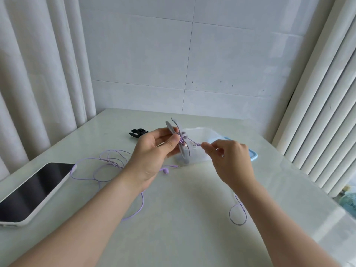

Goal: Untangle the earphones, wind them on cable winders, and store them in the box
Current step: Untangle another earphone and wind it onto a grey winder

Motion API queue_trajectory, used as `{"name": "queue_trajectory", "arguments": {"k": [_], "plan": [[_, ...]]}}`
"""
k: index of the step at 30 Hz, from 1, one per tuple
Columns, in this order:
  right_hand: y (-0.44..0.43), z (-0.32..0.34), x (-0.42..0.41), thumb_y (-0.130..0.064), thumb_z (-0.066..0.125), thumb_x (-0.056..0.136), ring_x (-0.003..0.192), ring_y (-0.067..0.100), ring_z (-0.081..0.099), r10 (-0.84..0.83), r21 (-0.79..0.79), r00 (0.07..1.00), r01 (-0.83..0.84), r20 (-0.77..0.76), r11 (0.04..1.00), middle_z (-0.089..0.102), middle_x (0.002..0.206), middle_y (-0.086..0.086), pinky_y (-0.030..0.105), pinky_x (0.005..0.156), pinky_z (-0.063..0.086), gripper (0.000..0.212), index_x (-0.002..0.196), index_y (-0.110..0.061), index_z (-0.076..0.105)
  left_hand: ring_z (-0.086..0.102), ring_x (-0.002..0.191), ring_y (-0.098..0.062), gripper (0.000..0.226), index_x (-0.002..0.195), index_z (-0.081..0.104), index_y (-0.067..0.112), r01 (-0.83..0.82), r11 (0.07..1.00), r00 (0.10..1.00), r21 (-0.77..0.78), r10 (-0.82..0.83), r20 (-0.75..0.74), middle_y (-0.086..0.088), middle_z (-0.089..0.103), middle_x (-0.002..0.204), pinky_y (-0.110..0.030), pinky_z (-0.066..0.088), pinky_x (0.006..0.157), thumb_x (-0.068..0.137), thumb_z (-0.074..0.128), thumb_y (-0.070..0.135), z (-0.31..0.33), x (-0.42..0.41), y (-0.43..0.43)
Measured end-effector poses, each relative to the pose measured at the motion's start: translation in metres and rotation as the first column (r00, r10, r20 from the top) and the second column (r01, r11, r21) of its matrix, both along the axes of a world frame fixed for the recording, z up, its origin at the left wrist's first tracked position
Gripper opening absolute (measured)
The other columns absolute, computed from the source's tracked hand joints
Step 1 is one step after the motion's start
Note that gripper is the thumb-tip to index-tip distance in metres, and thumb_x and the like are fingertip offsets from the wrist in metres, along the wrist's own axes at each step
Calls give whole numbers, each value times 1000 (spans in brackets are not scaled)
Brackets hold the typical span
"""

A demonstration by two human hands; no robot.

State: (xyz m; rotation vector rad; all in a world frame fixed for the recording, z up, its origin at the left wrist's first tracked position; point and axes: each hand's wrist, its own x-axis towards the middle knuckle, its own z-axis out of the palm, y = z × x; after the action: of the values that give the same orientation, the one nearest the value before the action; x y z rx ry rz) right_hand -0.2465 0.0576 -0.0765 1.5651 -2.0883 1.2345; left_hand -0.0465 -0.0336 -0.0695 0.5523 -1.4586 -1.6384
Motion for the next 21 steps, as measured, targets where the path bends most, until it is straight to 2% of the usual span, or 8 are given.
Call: {"name": "queue_trajectory", "arguments": {"k": [3, 5, 6, 7, 10, 13, 17, 21], "plan": [[-1, 0, 8, -52, 66, 97, 53, 17, 46, 44, 105, 999, -43, -4, 993, 45, 44, -7, 35, 56, 42, 36, 73, -25, 75, 74, 111, -25, 23, 120, 73, 11, -130, 991, 990, 44, 132, -51, -7, 78, 116, -34, 48, 59, 102, 67, 23, 1, -3, -2], [1, 4, 19, -48, 68, 95, 52, 17, 39, 113, 226, 994, -108, -10, 968, 43, 45, -8, 34, 56, 40, 35, 66, -30, 70, 75, 109, -25, 22, 119, 73, 10, -199, 977, 977, 70, 204, -67, -5, 79, 113, -45, 60, 76, 102, 68, 23, 1, -3, -5], [3, 6, 24, -46, 70, 95, 52, 17, 35, 184, 275, 983, -179, 8, 944, 40, 46, -7, 29, 53, 34, 35, 62, -32, 69, 76, 107, -26, 21, 117, 73, 10, -214, 974, 974, 79, 219, -62, -5, 79, 112, -56, 59, 84, 102, 69, 23, 0, -3, -6], [6, 8, 30, -42, 72, 94, 52, 16, 33, 263, 309, 964, -265, 47, 913, 35, 46, -6, 24, 50, 28, 33, 62, -34, 69, 78, 102, -28, 19, 115, 72, 9, -221, 971, 972, 88, 226, -56, -6, 79, 111, -63, 56, 83, 102, 69, 23, 0, -1, -7], [12, 16, 44, -33, 76, 93, 50, 14, 26, 426, 321, 888, -460, 172, 828, 26, 48, -7, 19, 50, 24, 20, 73, -29, 80, 77, 89, -30, 14, 108, 72, 7, -247, 966, 969, 77, 249, -10, -9, 78, 102, -64, 54, 73, 102, 68, 19, -3, 2, -9], [17, 21, 47, -21, 76, 90, 50, 12, 24, 453, 217, 861, -499, 230, 839, 27, 50, -5, 18, 50, 23, 18, 72, -21, 79, 75, 88, -29, 11, 111, 72, 14, -239, 967, 959, -89, 249, 137, -4, 75, 105, -51, 62, 64, 100, 69, 15, -5, 7, -7], [15, 24, 41, -10, 73, 86, 49, 11, 29, 363, -54, 898, -361, 249, 931, 36, 48, -5, 22, 51, 28, 19, 68, -15, 74, 67, 64, -20, 20, 116, 72, 25, -69, 952, 943, -299, 160, 292, 2, 71, 112, -45, 62, 69, 100, 70, 13, -7, 10, -5], [9, 23, 31, -24, 80, 87, 50, 9, 38, 207, -244, 953, -152, 220, 958, 49, 53, -2, 24, 59, 33, 12, 75, -23, 78, 71, 84, -17, 22, 118, 74, 27, 94, 941, 946, -324, 17, 324, -3, 76, 111, -26, 55, 69, 101, 69, 14, -4, 8, 0]]}}
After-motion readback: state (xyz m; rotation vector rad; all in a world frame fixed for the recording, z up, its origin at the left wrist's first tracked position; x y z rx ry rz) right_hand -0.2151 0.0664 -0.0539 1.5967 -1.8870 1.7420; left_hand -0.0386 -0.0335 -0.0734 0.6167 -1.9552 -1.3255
